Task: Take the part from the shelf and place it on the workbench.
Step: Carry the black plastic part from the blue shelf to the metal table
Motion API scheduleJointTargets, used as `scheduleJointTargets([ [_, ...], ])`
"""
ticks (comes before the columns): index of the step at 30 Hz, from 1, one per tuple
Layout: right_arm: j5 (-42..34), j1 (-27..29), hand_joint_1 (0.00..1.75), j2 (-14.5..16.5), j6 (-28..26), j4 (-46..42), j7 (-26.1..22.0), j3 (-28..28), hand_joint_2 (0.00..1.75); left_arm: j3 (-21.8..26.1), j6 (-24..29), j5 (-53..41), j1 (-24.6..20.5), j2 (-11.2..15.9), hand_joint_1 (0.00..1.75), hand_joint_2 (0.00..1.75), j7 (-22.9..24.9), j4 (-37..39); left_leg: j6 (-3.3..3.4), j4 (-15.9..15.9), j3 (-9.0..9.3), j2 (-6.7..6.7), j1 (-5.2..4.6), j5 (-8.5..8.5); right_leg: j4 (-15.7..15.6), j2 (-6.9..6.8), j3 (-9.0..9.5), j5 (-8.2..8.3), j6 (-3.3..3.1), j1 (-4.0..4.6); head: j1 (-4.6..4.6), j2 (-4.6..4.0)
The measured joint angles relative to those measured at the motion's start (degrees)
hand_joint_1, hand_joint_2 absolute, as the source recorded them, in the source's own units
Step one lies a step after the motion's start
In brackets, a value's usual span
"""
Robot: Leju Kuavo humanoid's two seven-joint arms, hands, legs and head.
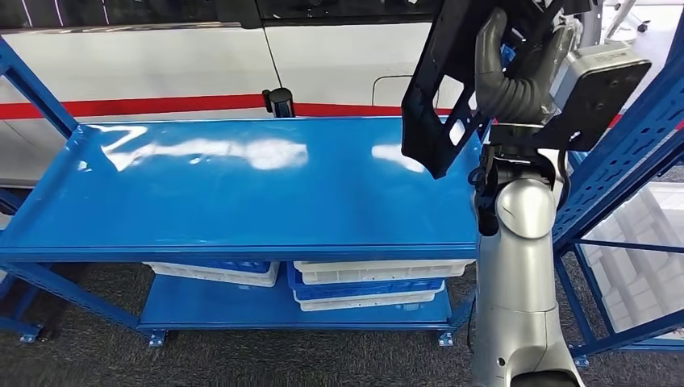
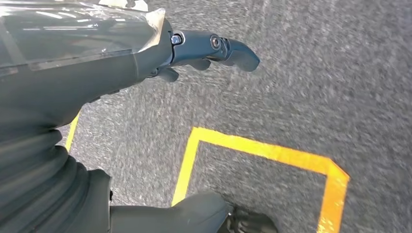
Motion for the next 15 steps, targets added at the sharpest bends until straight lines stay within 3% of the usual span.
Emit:
scheduleJointTargets([
  [2, -1.1, 0.4, 1.75, -0.3, 0.5, -0.1, -0.3, 0.1, 1.75, 0.1, 0.0, -0.1, 0.0, 0.0, 0.00, 1.75, 0.0, 0.0, -0.12, -0.1, -1.54, 0.10, 0.08, 1.35, 7.0, 0.01, -1.79, -4.53, -0.14, -0.34, 0.11, 0.00],
  [3, -1.6, 0.7, 1.75, -0.5, 0.8, -0.1, -0.4, 0.2, 1.75, 0.1, 0.1, -0.1, 0.0, 0.0, 0.00, 1.75, 0.0, 0.0, -0.29, 0.0, -2.40, 0.14, 0.18, 1.94, 9.9, 0.00, -2.11, -5.53, 0.28, -0.58, 0.12, 0.00],
  [4, -2.1, 1.1, 1.75, -0.6, 1.0, -0.1, -0.5, 0.3, 1.75, 0.1, 0.1, -0.1, 0.0, 0.0, 0.00, 1.75, 0.1, 0.0, -0.50, 0.1, -3.28, 0.18, 0.33, 2.50, 11.4, -0.01, -1.68, -5.52, 1.01, -0.82, 0.12, 0.00],
  [5, -2.5, 1.3, 1.75, -0.7, 1.3, -0.1, -0.6, 0.3, 1.75, 0.1, 0.2, -0.1, 0.0, -0.1, 0.00, 1.75, 0.2, 0.0, -0.81, 0.4, -4.17, 0.22, 0.55, 2.99, 10.9, -0.03, -0.31, -4.73, 1.92, -1.07, 0.13, 0.00],
  [6, -2.9, 1.5, 1.75, -0.7, 1.5, -0.1, -0.7, 0.5, 1.75, 0.1, 0.2, -0.1, 0.0, -0.1, 0.00, 1.75, 0.3, 0.0, -1.14, 0.8, -5.05, 0.24, 0.78, 3.37, 8.3, -0.07, 2.07, -3.67, 2.79, -1.34, 0.13, 0.00],
  [7, -3.3, 1.5, 1.75, -0.7, 1.7, -0.1, -0.8, 0.6, 1.75, 0.2, 0.2, -0.1, 0.0, -0.1, 0.00, 1.75, 0.5, 0.0, -1.48, 1.4, -5.98, 0.26, 0.90, 3.61, 4.6, -0.11, 4.93, -3.35, 3.42, -1.52, 0.16, 0.00],
  [8, -3.6, 1.6, 1.75, -0.7, 2.0, -0.1, -0.9, 0.7, 1.75, 0.2, 0.3, -0.1, 0.0, -0.1, 0.00, 1.75, 0.6, 0.0, -1.84, 2.2, -6.83, 0.27, 0.96, 3.78, 0.9, -0.06, 7.52, -3.55, 3.57, -1.40, 0.16, 0.00],
  [10, -4.3, 1.7, 1.75, -0.6, 2.4, -0.3, -1.2, 0.9, 1.75, 0.2, 0.3, 0.0, 0.0, -0.2, 0.00, 1.75, 0.7, 0.0, -2.57, 3.3, -8.02, 0.19, 0.90, 4.30, -3.0, 0.01, 9.78, -4.72, 3.15, -0.93, 0.14, 0.00],
  [11, -4.5, 1.8, 1.75, -0.6, 2.6, -0.3, -1.4, 1.0, 1.75, 0.3, 0.3, 0.0, 0.0, -0.3, 0.00, 1.75, 0.7, 0.0, -2.96, 3.5, -8.27, 0.13, 0.93, 4.71, -3.2, 0.05, 9.65, -4.73, 2.66, -0.67, 0.11, 0.00],
  [12, -4.7, 1.9, 1.75, -0.6, 2.8, -0.3, -1.5, 1.1, 1.75, 0.3, 0.4, 0.0, 0.1, -0.3, 0.00, 1.75, 0.7, 0.0, -3.33, 3.5, -8.50, 0.02, 1.03, 4.97, -3.1, -0.01, 9.24, -4.43, 2.15, -0.93, 0.10, 0.00],
  [13, -4.9, 1.9, 1.75, -0.6, 3.0, -0.4, -1.5, 1.2, 1.75, 0.4, 0.4, 0.1, 0.1, -0.3, 0.00, 1.75, 0.7, 0.0, -3.68, 3.9, -8.83, -0.12, 1.14, 4.45, -3.0, -0.04, 8.89, -3.99, 1.41, -1.13, 0.06, 0.00],
  [15, -5.0, 1.8, 1.75, -0.5, 3.3, -0.4, -1.6, 1.4, 1.75, 0.6, 0.4, 0.1, 0.2, -0.3, 0.00, 1.75, 0.7, 0.0, -4.31, 7.5, -10.24, -0.43, 1.39, 0.65, -3.1, -0.13, 7.88, -2.90, -0.18, -1.51, -0.08, 0.00],
])
